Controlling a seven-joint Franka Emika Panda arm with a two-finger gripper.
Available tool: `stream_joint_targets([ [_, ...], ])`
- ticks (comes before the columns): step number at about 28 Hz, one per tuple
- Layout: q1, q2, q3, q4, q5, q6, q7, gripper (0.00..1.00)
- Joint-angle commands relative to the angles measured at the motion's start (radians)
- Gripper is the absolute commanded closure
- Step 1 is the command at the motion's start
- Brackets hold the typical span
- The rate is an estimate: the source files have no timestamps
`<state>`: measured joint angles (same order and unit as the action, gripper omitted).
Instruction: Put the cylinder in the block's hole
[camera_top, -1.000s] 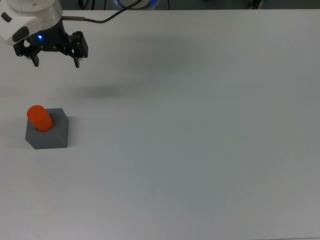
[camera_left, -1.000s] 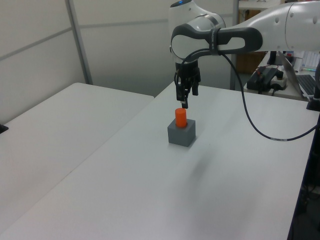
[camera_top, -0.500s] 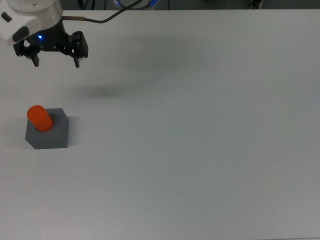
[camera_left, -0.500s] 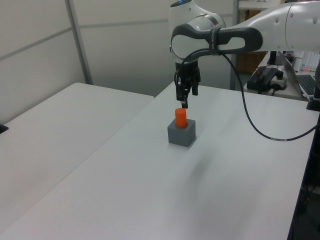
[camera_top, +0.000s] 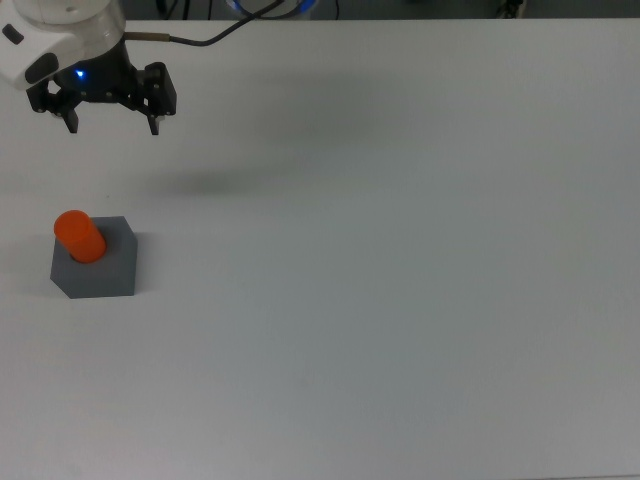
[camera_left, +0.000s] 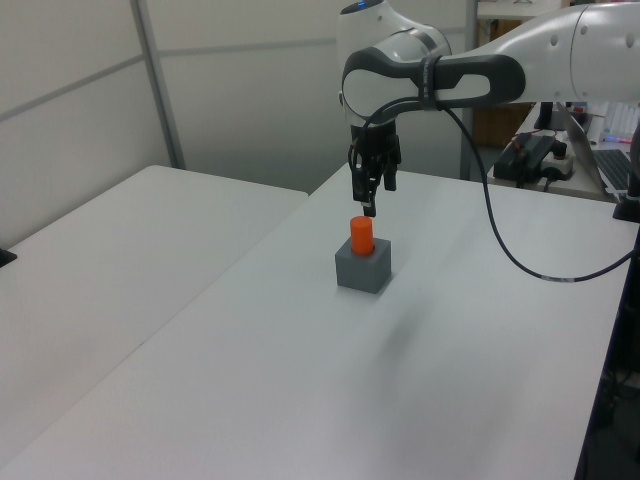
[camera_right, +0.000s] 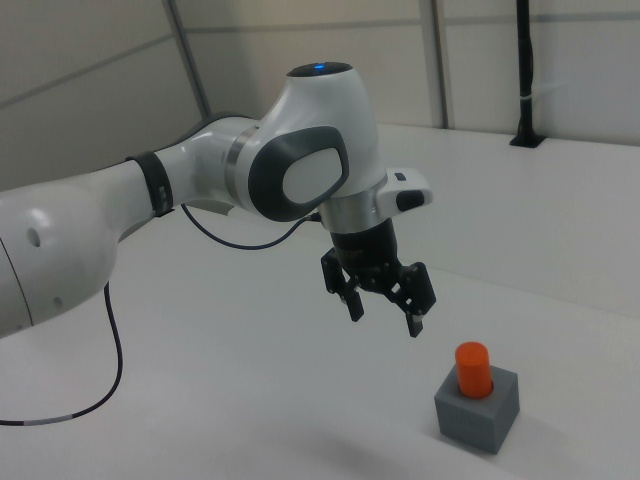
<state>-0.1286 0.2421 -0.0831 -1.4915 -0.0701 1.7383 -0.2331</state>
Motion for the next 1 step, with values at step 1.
stream_joint_targets([
  [1,0.006,-0.009,-0.006,0.008,-0.019,-0.028,0.002,0.00],
])
